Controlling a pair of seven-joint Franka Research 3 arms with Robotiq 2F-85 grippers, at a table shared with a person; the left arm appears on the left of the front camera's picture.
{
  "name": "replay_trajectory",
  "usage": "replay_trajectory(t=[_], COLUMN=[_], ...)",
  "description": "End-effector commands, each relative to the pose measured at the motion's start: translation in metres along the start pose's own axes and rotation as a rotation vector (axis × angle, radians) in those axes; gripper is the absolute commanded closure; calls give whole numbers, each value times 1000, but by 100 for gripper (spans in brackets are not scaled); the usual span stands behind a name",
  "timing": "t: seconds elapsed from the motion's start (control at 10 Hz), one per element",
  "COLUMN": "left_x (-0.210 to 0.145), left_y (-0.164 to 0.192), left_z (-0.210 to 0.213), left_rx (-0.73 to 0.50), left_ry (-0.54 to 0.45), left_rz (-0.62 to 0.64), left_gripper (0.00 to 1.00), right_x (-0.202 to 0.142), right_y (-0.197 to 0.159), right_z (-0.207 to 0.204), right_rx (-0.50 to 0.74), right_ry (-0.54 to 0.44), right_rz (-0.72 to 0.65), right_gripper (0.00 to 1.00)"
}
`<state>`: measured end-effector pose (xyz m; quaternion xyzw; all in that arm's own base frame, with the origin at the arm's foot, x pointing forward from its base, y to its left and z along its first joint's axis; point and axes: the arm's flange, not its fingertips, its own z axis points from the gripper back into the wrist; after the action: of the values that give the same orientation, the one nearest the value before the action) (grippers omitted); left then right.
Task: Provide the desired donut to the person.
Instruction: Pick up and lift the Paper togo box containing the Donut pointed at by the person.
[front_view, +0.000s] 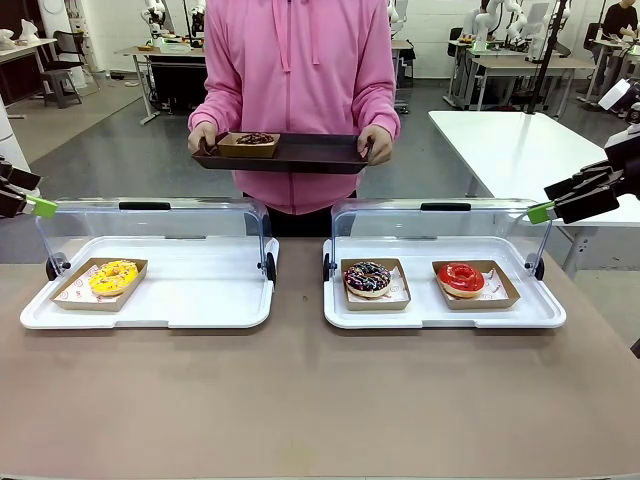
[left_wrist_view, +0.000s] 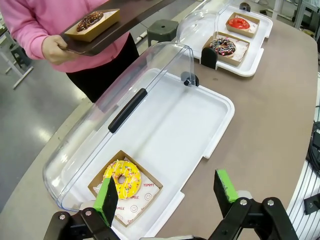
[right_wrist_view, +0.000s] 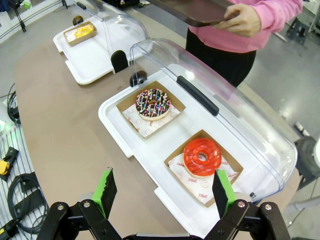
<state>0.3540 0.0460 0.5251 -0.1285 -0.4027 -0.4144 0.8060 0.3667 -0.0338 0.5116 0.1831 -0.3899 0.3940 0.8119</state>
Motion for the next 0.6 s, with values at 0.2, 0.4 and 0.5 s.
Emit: replay_trajectory(t=[0.2,0.4,0.5], left_x=[1,1,1], left_y=[0,0,0], left_z=[0,0,0], left_rx=[5,5,5], left_ry=[-6,-6,-6], left_rz=[7,7,7], left_gripper=[0,0,0], right_x=[-2,-2,-2], right_y=[0,0,0], right_z=[-1,-1,-1], right_rx=[11,11,11], right_ry=[1,1,1], right_rz=[9,9,9], right_gripper=[0,0,0])
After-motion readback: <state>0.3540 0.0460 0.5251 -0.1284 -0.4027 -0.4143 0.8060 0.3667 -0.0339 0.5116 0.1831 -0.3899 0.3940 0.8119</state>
